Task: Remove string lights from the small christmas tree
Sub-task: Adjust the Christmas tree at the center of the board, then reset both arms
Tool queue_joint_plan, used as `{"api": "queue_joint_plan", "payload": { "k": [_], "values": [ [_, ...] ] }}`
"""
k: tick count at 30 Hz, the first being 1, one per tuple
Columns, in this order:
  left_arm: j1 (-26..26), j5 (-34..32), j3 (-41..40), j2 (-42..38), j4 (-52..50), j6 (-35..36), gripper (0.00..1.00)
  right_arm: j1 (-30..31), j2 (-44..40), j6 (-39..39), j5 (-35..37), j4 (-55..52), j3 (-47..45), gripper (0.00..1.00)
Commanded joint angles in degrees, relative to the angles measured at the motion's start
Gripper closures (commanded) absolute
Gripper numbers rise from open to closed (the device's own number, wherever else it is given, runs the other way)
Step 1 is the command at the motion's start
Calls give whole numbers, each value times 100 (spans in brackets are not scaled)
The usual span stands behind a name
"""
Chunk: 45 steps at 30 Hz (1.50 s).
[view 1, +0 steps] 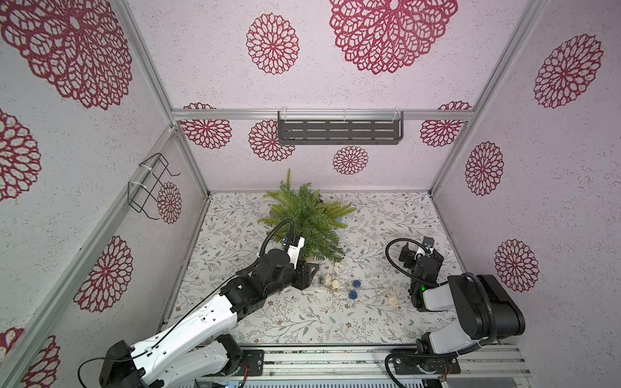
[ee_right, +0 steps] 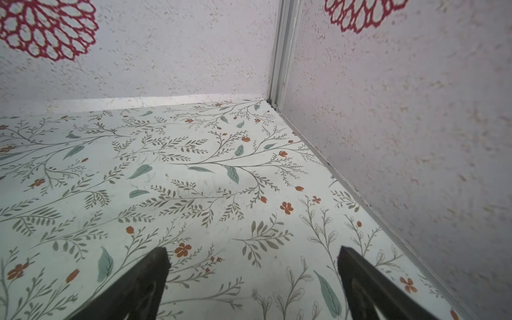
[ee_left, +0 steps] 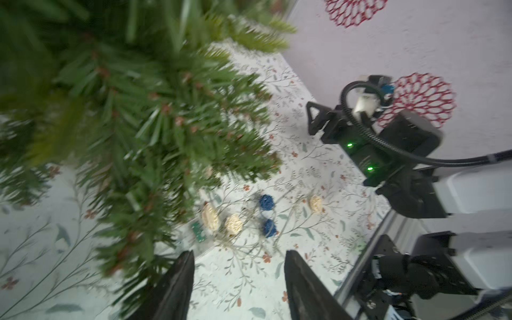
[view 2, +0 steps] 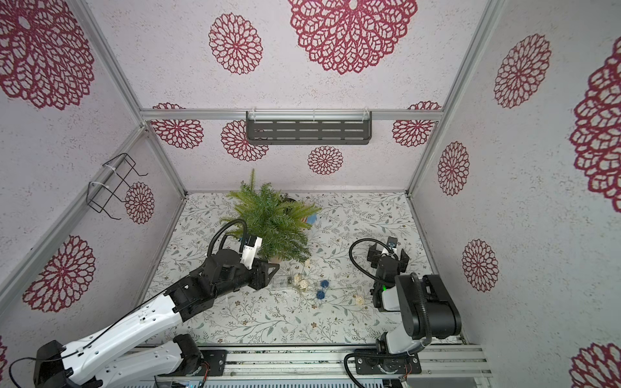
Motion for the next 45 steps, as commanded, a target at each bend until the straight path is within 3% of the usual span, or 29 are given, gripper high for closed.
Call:
{"api": "queue_joint_plan", "payload": {
  "k": [1,7,11,19,25,31,36,39,45],
  "values": [
    [126,-885,-398,-237,-119,-59,43,27,-82,166,-4,62,64,1],
    [214,-2449,-739,-641,-1058,-977,35,35,-38,120,11,162,50,1],
    [516,-3019,-846,-1016,-1708,-1756,30,23,-53,125,11,115,60,1],
    [1700,-2613,-1029,-1627,-1550,-1466,27,28,-45,123,11,141,58,1],
    [2750,-1979,-880,-1601,-1284,-853,26,33,-45,123,11,139,61,1],
    [4479,-1287,-747,-863,89,-89,23,33,-53,123,13,141,56,1],
    [5797,-311,-1338,211,2600,601,24,30,-53,124,11,149,56,1],
    [6079,-165,-1802,663,4019,995,21,35,-53,121,11,145,55,1],
    [6186,119,-2181,1463,5274,1748,21,35,-45,123,11,140,61,1]
  ]
}}
